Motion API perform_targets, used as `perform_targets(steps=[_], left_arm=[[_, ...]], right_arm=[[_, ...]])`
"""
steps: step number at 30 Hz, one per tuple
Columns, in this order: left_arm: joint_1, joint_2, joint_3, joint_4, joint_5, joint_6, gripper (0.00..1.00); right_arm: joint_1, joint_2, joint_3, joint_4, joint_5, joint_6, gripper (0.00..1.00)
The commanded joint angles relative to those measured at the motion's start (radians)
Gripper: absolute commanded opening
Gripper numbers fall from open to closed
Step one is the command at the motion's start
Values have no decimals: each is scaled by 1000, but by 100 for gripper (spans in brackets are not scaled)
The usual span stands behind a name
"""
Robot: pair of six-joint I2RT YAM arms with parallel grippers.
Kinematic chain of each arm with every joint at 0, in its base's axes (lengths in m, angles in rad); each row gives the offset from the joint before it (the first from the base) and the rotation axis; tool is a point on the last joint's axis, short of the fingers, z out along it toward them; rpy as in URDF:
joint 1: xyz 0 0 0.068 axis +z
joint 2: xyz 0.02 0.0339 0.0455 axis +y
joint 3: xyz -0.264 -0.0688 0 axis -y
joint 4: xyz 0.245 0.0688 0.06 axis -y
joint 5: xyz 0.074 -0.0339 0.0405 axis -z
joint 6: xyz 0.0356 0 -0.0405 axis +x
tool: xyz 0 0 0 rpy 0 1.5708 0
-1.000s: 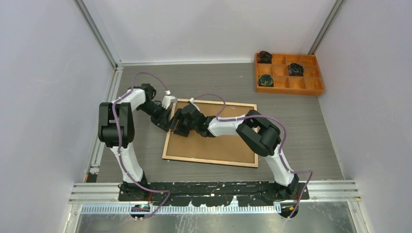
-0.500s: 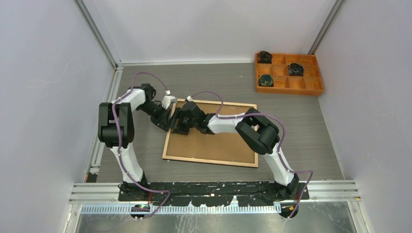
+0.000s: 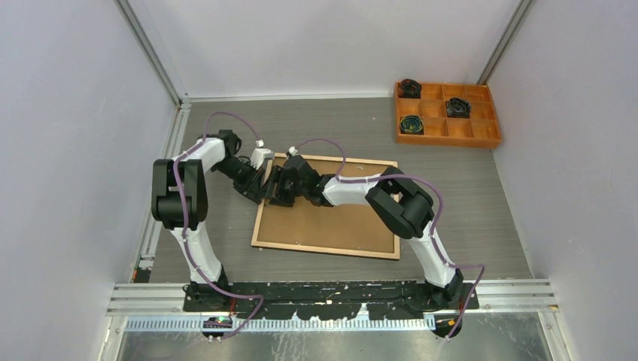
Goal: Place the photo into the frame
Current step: Install the photo frame item at the center of the board.
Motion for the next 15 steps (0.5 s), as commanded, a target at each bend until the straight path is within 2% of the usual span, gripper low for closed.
perform_targets(steps=[1,15], left_arm=[[-6,-3,-30,12,-33,37,12],[-7,-2,-22,7,-35,37,11]], right_arm=[[-14,4,13,-42,33,-27,62],[18,33,13,-11,-3,23,61]])
